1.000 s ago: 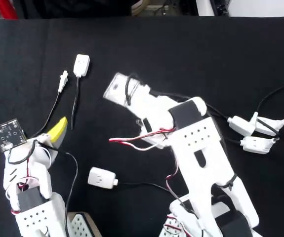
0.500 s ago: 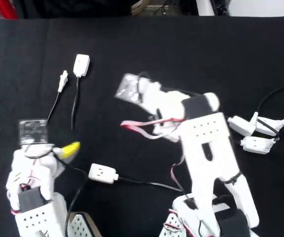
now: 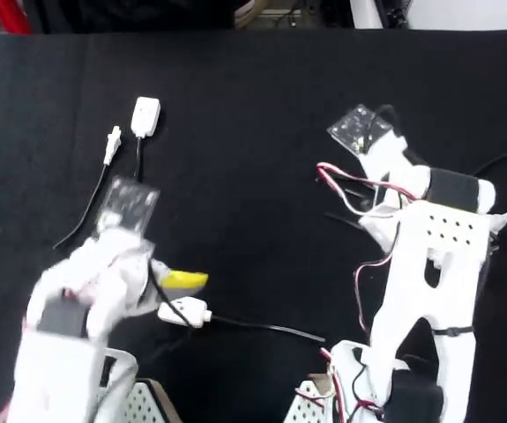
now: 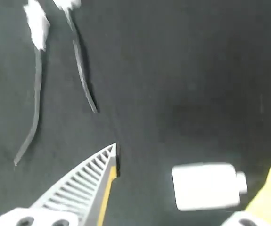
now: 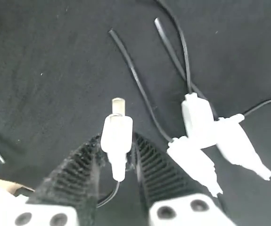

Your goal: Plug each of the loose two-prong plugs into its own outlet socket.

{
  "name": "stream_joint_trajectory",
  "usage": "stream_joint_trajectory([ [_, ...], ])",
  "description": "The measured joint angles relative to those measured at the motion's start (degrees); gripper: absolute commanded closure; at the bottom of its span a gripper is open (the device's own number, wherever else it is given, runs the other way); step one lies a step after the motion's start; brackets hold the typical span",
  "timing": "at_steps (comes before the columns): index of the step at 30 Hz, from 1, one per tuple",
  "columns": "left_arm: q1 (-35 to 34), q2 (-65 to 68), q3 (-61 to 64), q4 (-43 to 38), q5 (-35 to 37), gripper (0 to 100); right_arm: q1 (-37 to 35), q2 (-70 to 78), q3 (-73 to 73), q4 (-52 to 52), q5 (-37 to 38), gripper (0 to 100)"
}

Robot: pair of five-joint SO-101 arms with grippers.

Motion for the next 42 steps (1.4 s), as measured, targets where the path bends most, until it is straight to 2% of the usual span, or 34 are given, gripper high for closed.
stream_joint_trajectory([
  [3, 1.4, 20.5, -10.5, 6.5, -7.8, 54, 0.1, 0.0, 1.4, -1.2, 0.0, 98.7],
  [5, 2.4, 31.2, -13.3, 8.0, -14.8, 54, 0.2, 0.0, 1.7, -1.4, 0.0, 98.7],
  [7, 2.5, 36.0, -13.4, 7.1, -22.1, 54, 0.4, 0.0, 1.7, -1.5, 0.0, 98.7],
  [11, 2.6, 36.7, -8.8, -1.1, -33.8, 54, 0.4, 0.0, 1.7, -1.6, 0.0, 98.7],
  [13, 3.4, 36.2, -5.4, -6.2, -33.0, 54, 0.4, 0.0, 1.7, -1.6, 0.0, 98.7],
  [15, 4.6, 35.9, -2.4, -11.5, -28.4, 54, 0.4, 0.0, 1.7, -1.6, 0.0, 98.7],
  [19, 10.6, 35.3, 2.8, -14.1, -25.7, 54, 0.4, 0.0, 1.7, -1.8, 0.0, 98.7],
  [22, 15.7, 35.2, 4.7, -16.4, -26.5, 54, 0.4, 0.0, 1.8, -2.6, 0.0, 98.7],
  [28, 15.6, 35.2, 5.0, -24.2, -35.0, 55, 0.4, 0.0, 3.0, -3.6, 0.0, 98.7],
  [31, 15.3, 35.2, 5.1, -24.4, -39.0, 65, 0.4, 0.0, 4.0, -5.0, 0.0, 98.7],
  [36, 15.3, 35.2, 5.1, -24.4, -45.1, 97, 0.4, 0.0, 5.4, -6.8, 0.0, 98.7],
  [39, 14.2, 34.9, 5.1, -24.3, -45.6, 94, 0.4, 0.0, 5.4, -7.0, 0.0, 98.7],
  [42, 12.0, 34.5, 5.1, -24.4, -46.0, 97, 0.4, 0.0, 5.4, -7.0, 0.0, 98.7],
])
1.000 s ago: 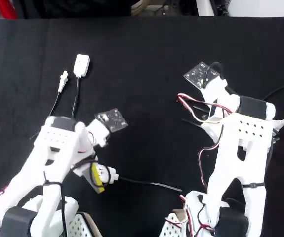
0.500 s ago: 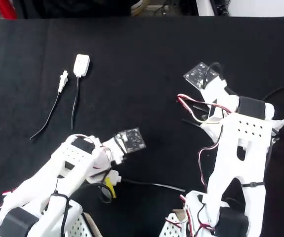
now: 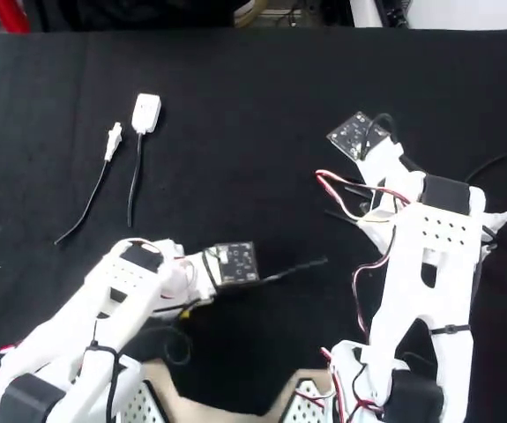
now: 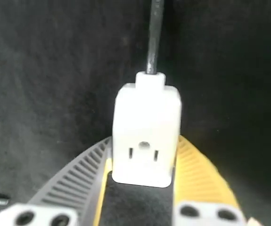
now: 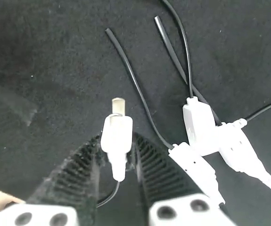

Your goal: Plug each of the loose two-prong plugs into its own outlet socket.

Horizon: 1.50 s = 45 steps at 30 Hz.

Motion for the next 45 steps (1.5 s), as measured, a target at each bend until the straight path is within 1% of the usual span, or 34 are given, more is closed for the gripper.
stream_joint_trajectory([
  [3, -2.2, 0.0, -0.1, -0.6, -0.9, 97, 0.0, 0.0, 0.0, -0.5, 0.0, 98.7],
  [6, -4.6, 0.1, -1.1, -0.7, -4.3, 97, 0.0, 0.0, 0.0, -0.7, 0.0, 98.7],
  [9, -7.6, 0.1, -4.0, -0.1, -5.0, 97, 0.0, 0.0, 0.0, -0.9, 0.0, 98.7],
  [10, -8.4, 0.1, -5.9, 1.3, -5.0, 97, 0.0, 0.0, 0.0, -0.9, 0.0, 98.7],
  [12, -8.6, 0.1, -10.1, 6.7, -5.0, 97, 0.0, 0.0, 0.0, -0.9, 0.0, 98.7],
  [16, -8.4, -0.2, -19.4, 21.1, -3.4, 97, 0.0, 0.0, 0.0, -0.9, 0.0, 98.7],
  [17, -8.4, -0.7, -20.7, 22.7, -2.2, 97, 0.0, 0.0, 0.0, -0.9, 0.0, 98.7],
  [18, -8.3, -1.1, -21.5, 22.6, -0.6, 97, 0.0, 0.0, 0.0, -0.9, 0.0, 98.7],
  [20, -9.2, -1.2, -21.2, 18.7, 2.5, 97, 0.0, 0.0, 0.0, -0.9, 0.0, 98.7],
  [21, -9.9, -1.1, -20.1, 14.9, 4.8, 97, 0.0, 0.0, 0.0, -0.9, 0.0, 98.7],
  [24, -12.2, 1.2, -13.8, 0.9, 12.5, 97, 0.0, 0.0, 0.0, -0.9, 0.0, 98.7],
  [25, -13.0, 2.3, -11.0, -4.7, 14.0, 97, 0.0, 0.0, 0.0, -0.9, 0.0, 98.7],
  [28, -14.2, 5.3, -2.5, -20.6, 15.4, 96, 0.0, 0.0, 0.0, -1.5, 0.0, 98.7],
  [30, -14.2, 6.1, 1.2, -27.0, 15.5, 90, 0.0, 0.0, 0.0, -1.5, 0.0, 98.7],
  [33, -14.4, 6.1, 2.3, -28.0, 15.5, 81, 0.0, 0.0, 0.4, -1.5, 0.0, 98.7],
  [37, -14.9, 6.0, 1.5, -25.9, 15.5, 79, 0.0, 0.0, 0.6, -1.5, 0.0, 98.7],
  [39, -14.9, 6.0, 0.8, -24.2, 15.5, 79, -0.4, 0.0, 0.9, -1.5, 0.0, 98.7],
  [42, -14.9, 4.6, 0.4, -20.8, 15.6, 76, -1.2, 0.0, 0.9, -1.5, 0.0, 98.7],
  [45, -13.7, -0.3, 0.7, -14.3, 15.6, 74, -1.3, 0.0, 0.9, -1.5, 0.0, 98.7],
])
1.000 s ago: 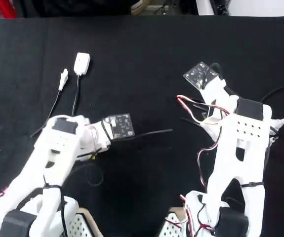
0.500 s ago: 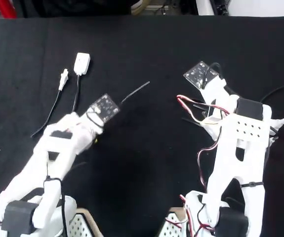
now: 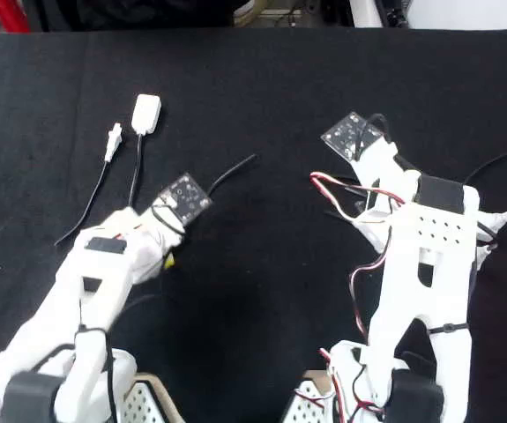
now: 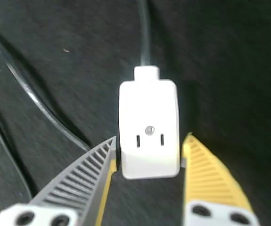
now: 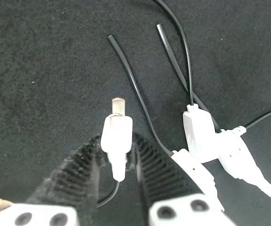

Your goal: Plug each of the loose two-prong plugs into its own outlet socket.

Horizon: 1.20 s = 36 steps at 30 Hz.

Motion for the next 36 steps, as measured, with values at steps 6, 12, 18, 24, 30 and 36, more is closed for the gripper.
stream_joint_trajectory([
  [6, 4.3, -19.4, 3.3, 10.0, 4.7, 74, -0.1, 0.0, 0.0, 0.0, 0.0, 98.7],
  [12, 4.7, -43.3, 10.1, 12.7, 11.8, 75, -0.1, 0.0, 0.0, 0.0, 0.0, 98.7],
  [18, 0.0, -61.2, 22.2, 8.7, 16.6, 75, -0.1, 0.0, 0.0, 0.0, 0.0, 98.7],
  [24, -7.7, -65.7, 30.1, 1.8, 20.1, 75, -0.7, 0.0, 0.0, 0.0, 0.0, 98.7],
  [30, -8.4, -56.8, 28.7, 0.4, 21.6, 75, -4.1, 0.0, 0.0, 0.0, -1.8, 98.7],
  [36, -8.4, -34.6, 16.9, 0.4, 20.0, 75, -5.0, 0.0, 0.0, 0.0, -2.7, 98.7],
])
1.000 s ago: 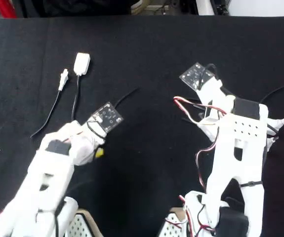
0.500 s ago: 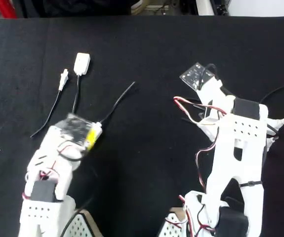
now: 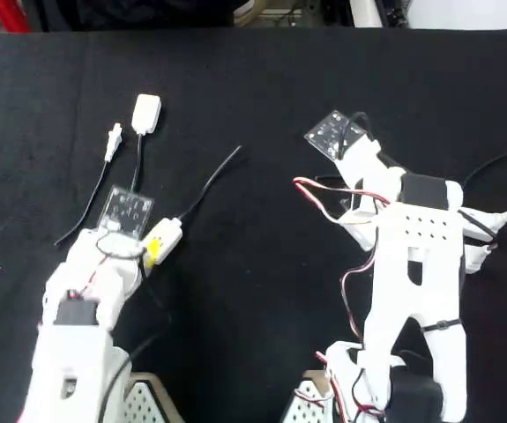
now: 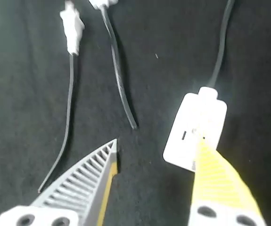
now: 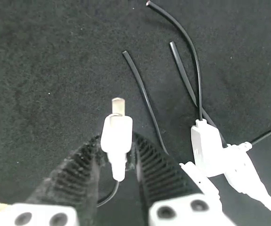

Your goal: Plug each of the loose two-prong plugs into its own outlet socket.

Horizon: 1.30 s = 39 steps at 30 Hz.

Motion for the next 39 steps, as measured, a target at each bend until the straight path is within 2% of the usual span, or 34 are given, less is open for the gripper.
stream_joint_trajectory([
  [6, 0.9, 24.4, -12.4, -2.6, -0.3, 77, 0.0, 0.0, 0.1, 0.0, 0.0, 98.7],
  [12, 1.7, 37.3, -17.8, -7.0, -1.3, 77, 0.0, 0.0, 0.1, 0.0, 0.0, 98.7],
  [19, 5.0, 38.3, -18.6, -6.8, -6.7, 77, 0.0, 0.0, 0.1, 0.0, 0.0, 98.7],
  [27, 6.2, 32.2, -17.4, 4.8, -13.8, 77, 0.0, 0.0, 0.1, 0.0, 0.0, 98.7],
  [30, 6.0, 32.2, -16.7, 5.8, -15.8, 77, 0.0, 0.0, 0.1, 0.0, 0.0, 98.7],
  [39, 5.9, 31.6, -17.2, 7.6, -16.8, 77, 0.0, 0.0, 0.1, 0.0, 0.0, 98.7],
])
